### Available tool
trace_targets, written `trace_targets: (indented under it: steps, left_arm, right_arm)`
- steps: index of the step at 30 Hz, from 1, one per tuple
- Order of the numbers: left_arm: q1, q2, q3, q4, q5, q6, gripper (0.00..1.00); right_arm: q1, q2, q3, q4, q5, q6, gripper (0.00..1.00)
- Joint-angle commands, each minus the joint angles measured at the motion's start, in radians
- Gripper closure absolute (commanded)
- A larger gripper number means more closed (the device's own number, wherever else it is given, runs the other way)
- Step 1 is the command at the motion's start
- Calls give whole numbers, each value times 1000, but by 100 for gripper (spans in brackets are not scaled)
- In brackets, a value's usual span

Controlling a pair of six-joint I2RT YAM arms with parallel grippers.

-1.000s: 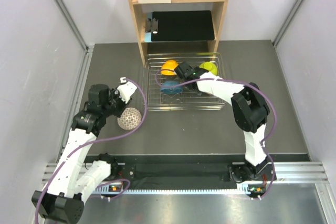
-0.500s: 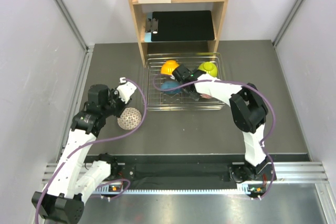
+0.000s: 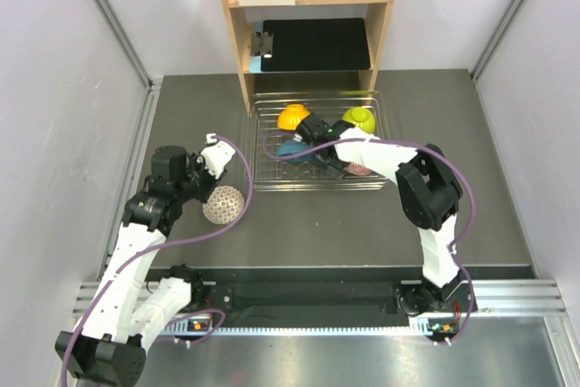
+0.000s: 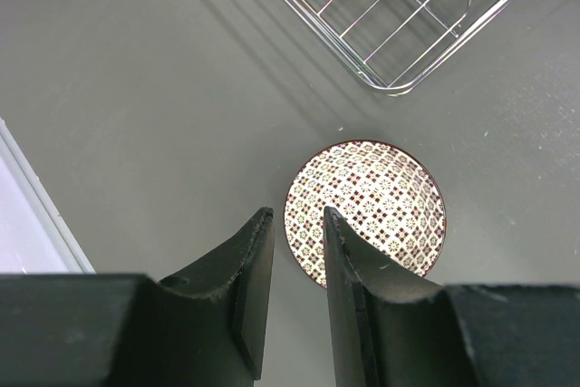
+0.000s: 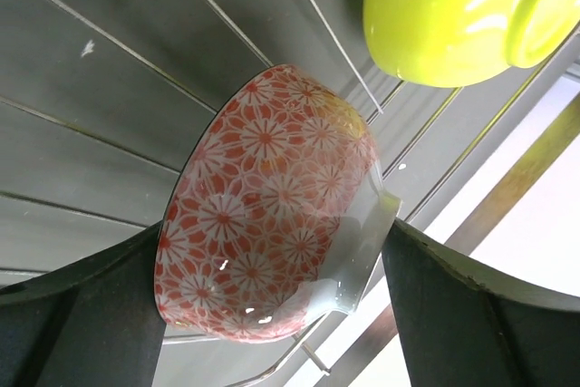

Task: Load the bowls into the dish rack

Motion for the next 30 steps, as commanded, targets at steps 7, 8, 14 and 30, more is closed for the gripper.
trace_targets:
  steps: [7, 8, 14, 30]
  left_arm:
    - [8, -18, 37, -5, 5, 11, 67]
    - [8, -18, 40, -2, 5, 11, 67]
    - [10, -22, 48, -12, 5, 13, 67]
    - [13, -10, 51, -16, -4, 18, 66]
  right_arm:
    - [-2, 19, 23, -28, -337, 15, 4]
    - [-1, 19, 25, -31, -354, 15, 3]
    - [-15, 14, 21, -46, -435, 15, 1]
    - [-94, -30, -14, -58, -480, 21, 0]
